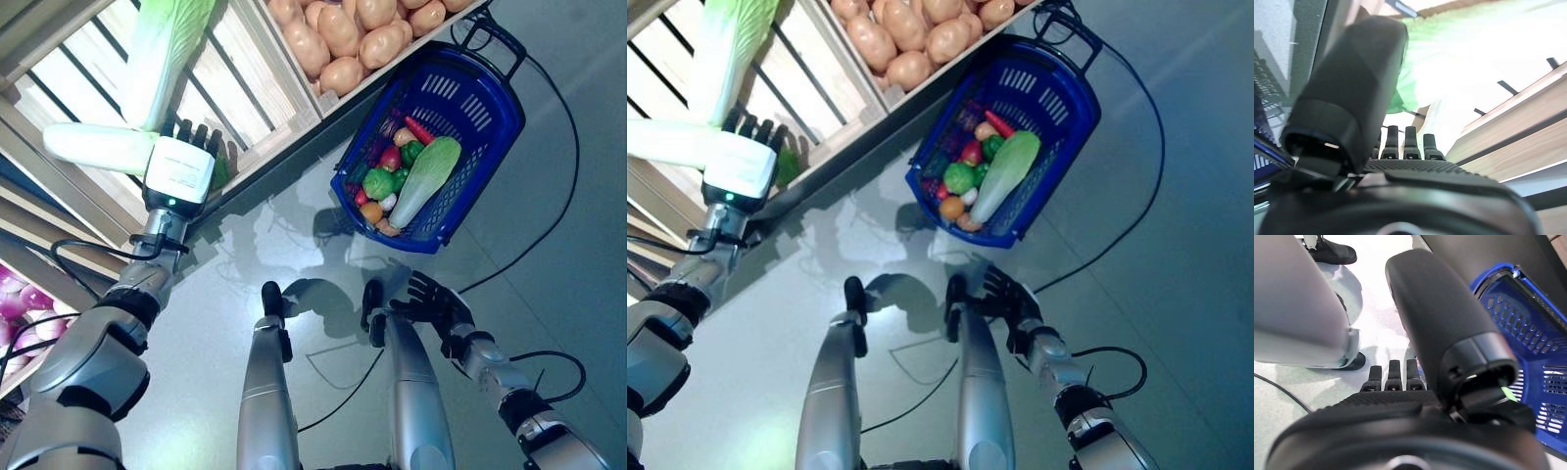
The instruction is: Put vegetables into the basket
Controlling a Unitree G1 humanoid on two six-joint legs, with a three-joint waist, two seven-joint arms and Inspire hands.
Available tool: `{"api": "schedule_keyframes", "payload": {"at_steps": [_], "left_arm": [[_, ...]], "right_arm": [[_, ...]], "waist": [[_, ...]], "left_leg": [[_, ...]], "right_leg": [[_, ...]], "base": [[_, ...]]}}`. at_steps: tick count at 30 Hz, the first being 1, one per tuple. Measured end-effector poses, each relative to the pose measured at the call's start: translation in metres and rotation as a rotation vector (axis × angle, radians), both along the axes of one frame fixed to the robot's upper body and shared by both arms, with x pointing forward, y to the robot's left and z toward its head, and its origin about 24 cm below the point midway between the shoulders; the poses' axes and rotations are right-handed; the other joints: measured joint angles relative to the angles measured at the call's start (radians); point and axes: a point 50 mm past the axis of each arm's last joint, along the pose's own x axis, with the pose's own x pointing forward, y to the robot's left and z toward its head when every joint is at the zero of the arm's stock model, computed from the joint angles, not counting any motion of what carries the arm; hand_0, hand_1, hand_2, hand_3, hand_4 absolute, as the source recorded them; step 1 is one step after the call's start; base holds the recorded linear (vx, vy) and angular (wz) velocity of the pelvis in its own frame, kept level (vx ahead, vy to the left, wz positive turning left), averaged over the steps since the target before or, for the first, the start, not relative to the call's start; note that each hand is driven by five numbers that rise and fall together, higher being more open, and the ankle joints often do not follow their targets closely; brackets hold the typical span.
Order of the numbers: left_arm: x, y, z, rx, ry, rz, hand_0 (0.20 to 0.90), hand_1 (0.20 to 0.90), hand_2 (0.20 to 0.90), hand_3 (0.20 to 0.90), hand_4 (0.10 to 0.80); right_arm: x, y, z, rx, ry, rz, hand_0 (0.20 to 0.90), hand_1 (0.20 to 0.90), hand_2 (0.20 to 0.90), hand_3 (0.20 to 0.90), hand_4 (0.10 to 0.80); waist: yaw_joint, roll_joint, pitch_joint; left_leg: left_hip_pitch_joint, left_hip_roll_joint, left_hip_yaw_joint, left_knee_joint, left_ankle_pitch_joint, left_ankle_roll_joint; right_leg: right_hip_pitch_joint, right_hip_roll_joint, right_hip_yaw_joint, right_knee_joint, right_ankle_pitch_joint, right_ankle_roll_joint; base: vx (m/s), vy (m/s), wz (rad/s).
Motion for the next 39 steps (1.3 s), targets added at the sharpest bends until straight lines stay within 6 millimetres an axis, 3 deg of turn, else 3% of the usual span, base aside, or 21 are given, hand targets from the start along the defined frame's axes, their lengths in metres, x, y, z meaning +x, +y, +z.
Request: {"api": "schedule_keyframes", "payload": {"at_steps": [7, 8, 9, 10, 11, 29, 39], "left_arm": [[0.0, 0.003, 0.005, 0.004, -0.026, 0.018, 0.9, 0.9, 0.9, 0.9, 0.8], [0.0, 0.004, 0.007, 0.005, -0.032, 0.017, 0.822, 0.822, 0.822, 0.822, 0.748], [0.0, 0.004, 0.008, 0.008, -0.037, 0.016, 0.604, 0.604, 0.604, 0.604, 0.602], [-0.001, 0.005, 0.01, 0.01, -0.049, 0.016, 0.552, 0.552, 0.552, 0.552, 0.568], [-0.001, 0.006, 0.011, 0.006, -0.061, 0.016, 0.3, 0.3, 0.3, 0.3, 0.4], [-0.001, 0.007, 0.017, -0.048, -0.102, -0.001, 0.3, 0.3, 0.3, 0.3, 0.4], [-0.006, -0.004, -0.004, -0.097, -0.039, -0.146, 0.3, 0.3, 0.3, 0.3, 0.4]], "right_arm": [[0.002, -0.006, 0.005, -0.02, -0.013, -0.009, 0.9, 0.9, 0.9, 0.9, 0.8], [0.002, -0.008, 0.006, -0.024, -0.016, -0.01, 0.9, 0.9, 0.9, 0.9, 0.8], [0.002, -0.008, 0.007, -0.025, -0.019, -0.009, 0.9, 0.9, 0.9, 0.9, 0.8], [0.003, -0.009, 0.009, -0.027, -0.027, -0.008, 0.9, 0.9, 0.9, 0.9, 0.8], [0.003, -0.009, 0.01, -0.027, -0.031, -0.009, 0.9, 0.9, 0.9, 0.9, 0.8], [0.004, -0.009, 0.012, -0.024, -0.039, -0.01, 0.9, 0.9, 0.9, 0.9, 0.8], [-0.005, -0.009, 0.001, -0.011, -0.004, -0.017, 0.9, 0.9, 0.9, 0.9, 0.8]], "waist": [[-0.004, -0.001, 0.0], [-0.003, -0.002, 0.0], [-0.003, -0.004, 0.0], [-0.004, -0.004, 0.0], [-0.004, -0.004, 0.0], [-0.003, -0.031, 0.0], [0.006, -0.035, -0.001]], "left_leg": [[-0.026, 0.001, -0.014, 0.017, -0.001, -0.001], [-0.033, 0.001, -0.016, 0.024, -0.004, -0.002], [-0.038, 0.001, -0.016, 0.027, -0.006, -0.002], [-0.048, 0.001, -0.018, 0.031, -0.007, -0.003], [-0.054, 0.001, -0.02, 0.038, -0.007, -0.003], [-0.054, 0.002, -0.023, 0.038, -0.007, -0.005], [0.107, -0.001, -0.02, -0.086, 0.021, -0.014]], "right_leg": [[-0.017, 0.0, -0.009, 0.009, -0.002, -0.003], [-0.022, 0.0, -0.01, 0.013, -0.002, -0.004], [-0.027, 0.0, -0.009, 0.017, -0.003, -0.004], [-0.034, 0.0, -0.01, 0.019, -0.004, -0.006], [-0.039, 0.0, -0.011, 0.022, -0.004, -0.006], [-0.039, 0.0, -0.015, 0.028, -0.007, -0.008], [0.106, 0.004, -0.026, -0.056, -0.003, -0.001]], "base": [[-0.001, 0.014, 0.01], [0.0, 0.0, 0.0], [0.0, 0.0, 0.0], [0.0, 0.0, 0.0], [0.0, 0.0, 0.0], [0.002, -0.001, 0.0], [0.031, 0.003, 0.01]]}}
